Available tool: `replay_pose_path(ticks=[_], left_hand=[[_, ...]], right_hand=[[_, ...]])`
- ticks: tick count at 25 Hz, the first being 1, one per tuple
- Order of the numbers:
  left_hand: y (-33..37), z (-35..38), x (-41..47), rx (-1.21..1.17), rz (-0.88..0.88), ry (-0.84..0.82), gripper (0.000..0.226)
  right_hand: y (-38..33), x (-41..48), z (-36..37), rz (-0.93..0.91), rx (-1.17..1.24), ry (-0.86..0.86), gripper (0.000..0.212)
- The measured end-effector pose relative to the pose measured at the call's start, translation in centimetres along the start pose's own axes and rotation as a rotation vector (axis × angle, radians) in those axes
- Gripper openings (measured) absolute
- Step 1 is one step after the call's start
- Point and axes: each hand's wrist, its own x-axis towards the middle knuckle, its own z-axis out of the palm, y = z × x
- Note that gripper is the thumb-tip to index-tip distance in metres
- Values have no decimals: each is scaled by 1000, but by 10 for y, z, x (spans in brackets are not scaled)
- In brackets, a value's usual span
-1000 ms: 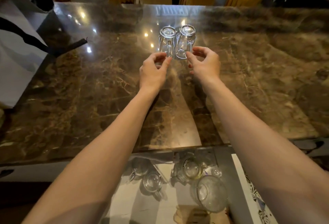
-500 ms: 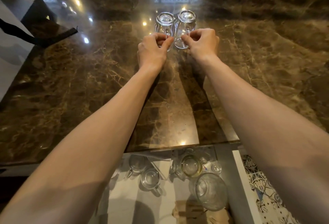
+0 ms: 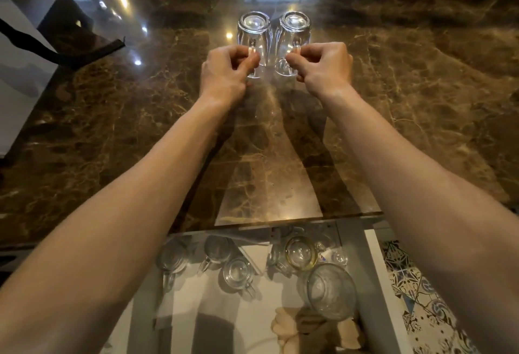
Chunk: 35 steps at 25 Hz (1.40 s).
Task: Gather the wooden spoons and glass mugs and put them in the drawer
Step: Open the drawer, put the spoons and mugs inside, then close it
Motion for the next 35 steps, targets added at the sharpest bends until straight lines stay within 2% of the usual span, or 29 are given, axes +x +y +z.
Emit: replay_pose_path(ticks=[4, 9, 13, 18, 23, 27, 32, 35], left_hand=[[3, -44, -46, -21, 109, -73, 13], [-5, -102, -133, -40, 147, -129, 18], [-21, -136, -196, -52, 93, -135, 19], [-42, -156, -268, -20, 47, -159, 20], [-65, -142, -316, 47, -123, -249, 20], [-84, -116, -326, 277, -212, -267, 19], [-105, -91, -321, 671, -85, -367, 13], [-121, -86, -318, 802, -41, -496, 26]], right_hand=[[-8, -48, -21, -131, 38, -102, 19], [-19, -123, -40, -262, 126, -260, 15], [-22, -180, -49, -315, 154, -358, 16], [-7, -240, -51, -295, 141, -518, 14], [31, -292, -41, -324, 20, -655, 17], [68, -312, -30, -406, -219, -791, 11], [111, -326, -4, -418, -455, -987, 14], [123, -323, 16, -411, -508, -1071, 14]])
